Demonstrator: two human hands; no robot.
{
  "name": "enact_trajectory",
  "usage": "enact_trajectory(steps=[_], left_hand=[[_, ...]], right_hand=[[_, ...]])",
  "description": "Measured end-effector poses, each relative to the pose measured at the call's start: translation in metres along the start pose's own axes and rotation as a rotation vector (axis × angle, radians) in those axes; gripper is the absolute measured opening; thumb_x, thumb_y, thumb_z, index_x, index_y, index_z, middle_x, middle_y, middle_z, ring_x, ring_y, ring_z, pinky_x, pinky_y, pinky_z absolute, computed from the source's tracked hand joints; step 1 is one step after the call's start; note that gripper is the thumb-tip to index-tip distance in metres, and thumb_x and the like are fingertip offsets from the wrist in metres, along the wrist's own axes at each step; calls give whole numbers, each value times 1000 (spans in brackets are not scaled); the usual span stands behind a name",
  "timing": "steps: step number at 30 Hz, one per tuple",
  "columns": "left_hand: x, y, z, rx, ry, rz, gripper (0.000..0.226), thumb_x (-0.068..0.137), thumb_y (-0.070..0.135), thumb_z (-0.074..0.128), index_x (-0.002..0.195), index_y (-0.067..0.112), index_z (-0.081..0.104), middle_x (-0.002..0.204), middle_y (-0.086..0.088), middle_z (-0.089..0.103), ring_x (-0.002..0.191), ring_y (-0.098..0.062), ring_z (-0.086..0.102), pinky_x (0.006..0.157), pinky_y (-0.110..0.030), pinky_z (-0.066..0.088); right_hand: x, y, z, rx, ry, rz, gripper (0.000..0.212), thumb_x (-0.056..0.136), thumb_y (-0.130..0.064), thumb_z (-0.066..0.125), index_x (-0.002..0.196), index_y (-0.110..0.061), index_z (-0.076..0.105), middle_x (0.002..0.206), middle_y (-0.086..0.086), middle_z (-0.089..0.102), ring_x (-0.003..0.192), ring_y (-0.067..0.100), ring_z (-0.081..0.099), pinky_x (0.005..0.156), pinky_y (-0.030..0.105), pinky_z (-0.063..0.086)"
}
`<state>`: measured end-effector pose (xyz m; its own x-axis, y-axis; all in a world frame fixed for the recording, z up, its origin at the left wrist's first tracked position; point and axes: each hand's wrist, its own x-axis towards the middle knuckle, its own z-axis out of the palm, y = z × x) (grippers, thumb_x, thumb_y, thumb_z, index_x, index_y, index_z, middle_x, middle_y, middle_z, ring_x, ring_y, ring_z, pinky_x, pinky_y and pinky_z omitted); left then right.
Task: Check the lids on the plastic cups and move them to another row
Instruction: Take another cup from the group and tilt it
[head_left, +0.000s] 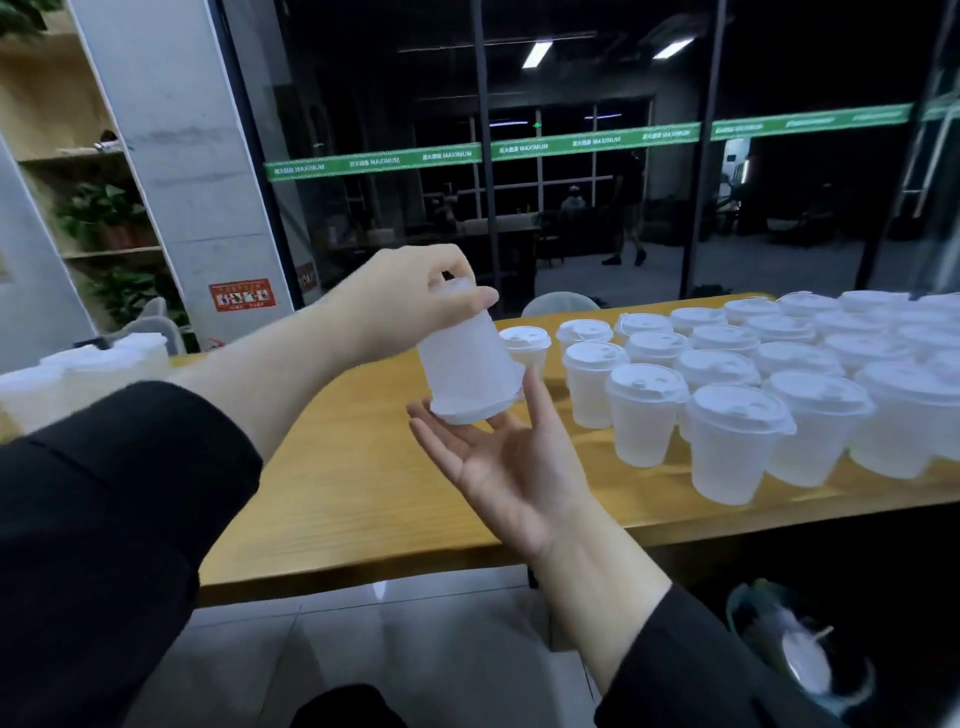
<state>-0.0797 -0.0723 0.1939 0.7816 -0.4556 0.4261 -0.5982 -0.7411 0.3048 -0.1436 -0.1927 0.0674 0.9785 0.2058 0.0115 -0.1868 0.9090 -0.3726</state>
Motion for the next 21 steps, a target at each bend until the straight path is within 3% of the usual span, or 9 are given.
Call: enact_trajectory(steps=[3, 6, 9, 12, 16, 19, 21], left_hand=[[-8, -29, 31, -232, 153, -21, 21, 100, 51, 57, 107, 32, 63, 92, 3, 64, 71, -19, 64, 62, -32, 52], [-18, -55, 71, -439, 135, -142, 22, 105, 42, 55, 119, 33, 69, 104, 17, 67, 95, -4, 64, 74, -19, 50], [-22, -68, 109, -667, 73, -355, 34, 107, 51, 46, 123, 32, 69, 121, 15, 69, 113, -3, 61, 99, -29, 48], [-17, -65, 136, -1049, -19, -546, 51, 106, 60, 37, 136, 27, 60, 129, 1, 69, 117, -15, 66, 106, -46, 51], [-3, -56, 157, -1261, -102, -643, 64, 103, 67, 34, 148, 24, 52, 134, -6, 66, 117, -27, 67, 102, -49, 54], [4, -53, 166, -1337, -124, -690, 69, 103, 69, 32, 153, 24, 46, 139, -9, 62, 117, -29, 67, 96, -44, 57], [6, -51, 170, -1371, -119, -701, 70, 103, 67, 33, 156, 22, 42, 147, -14, 57, 117, -31, 67, 95, -43, 58]], right_hand=[[17, -23, -1, -159, 167, -127, 57, 94, -45, 70, 132, -5, 59, 128, 29, 62, 108, 44, 69, 80, 49, 63], [37, -46, -2, -600, 298, -319, 41, 93, -38, 72, 125, -15, 65, 123, 12, 69, 114, 32, 67, 85, 45, 62], [54, -63, -9, -1206, 376, -444, 66, 88, -39, 74, 146, -22, 48, 138, -5, 52, 123, 22, 55, 94, 42, 55], [74, -72, -19, -1546, 427, -461, 78, 87, -38, 72, 155, -23, 36, 144, -1, 41, 119, 24, 50, 91, 39, 50], [92, -78, -36, -1725, 470, -371, 79, 84, -38, 71, 154, -25, 37, 146, 8, 43, 124, 30, 53, 96, 47, 53], [94, -76, -53, -1705, 462, -495, 42, 82, -43, 74, 116, -26, 56, 117, 2, 62, 105, 22, 61, 82, 40, 54], [91, -72, -70, -1607, 505, -654, 34, 86, -50, 68, 103, -22, 57, 106, -1, 66, 101, 20, 62, 86, 45, 53]])
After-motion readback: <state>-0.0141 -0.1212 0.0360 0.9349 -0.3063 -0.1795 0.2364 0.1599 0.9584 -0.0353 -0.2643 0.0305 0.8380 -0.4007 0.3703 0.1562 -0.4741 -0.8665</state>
